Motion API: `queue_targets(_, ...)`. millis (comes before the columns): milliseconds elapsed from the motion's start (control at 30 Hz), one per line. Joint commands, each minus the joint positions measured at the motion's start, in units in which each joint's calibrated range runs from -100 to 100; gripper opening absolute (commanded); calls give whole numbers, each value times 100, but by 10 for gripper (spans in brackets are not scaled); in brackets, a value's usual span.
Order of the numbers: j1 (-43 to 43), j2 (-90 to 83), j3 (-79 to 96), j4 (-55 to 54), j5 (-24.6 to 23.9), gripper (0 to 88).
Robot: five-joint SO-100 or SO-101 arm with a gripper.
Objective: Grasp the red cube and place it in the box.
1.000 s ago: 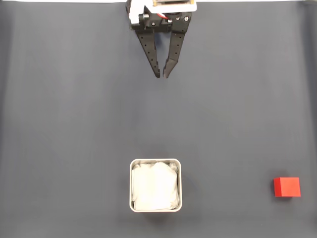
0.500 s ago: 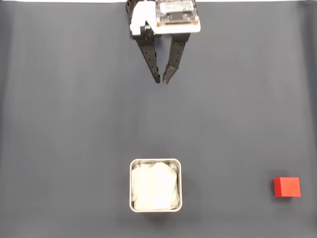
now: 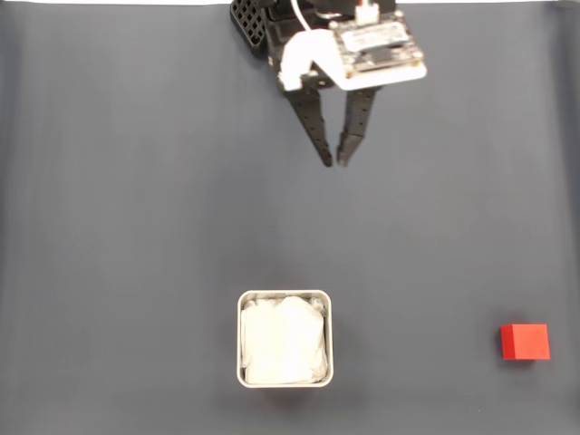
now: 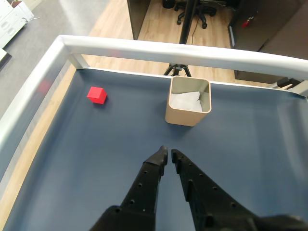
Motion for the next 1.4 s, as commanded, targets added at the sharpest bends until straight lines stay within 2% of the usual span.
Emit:
queue_targets(0,-241,153,-262,-277,49,1)
queue_targets(700,-1371,1868,-691,-1187,-15,5)
queue_targets(1033,-1555,3047,-1731,-1375,-103,7)
queue_targets(1367,-1541,4035,-2589,-1400,-156,84)
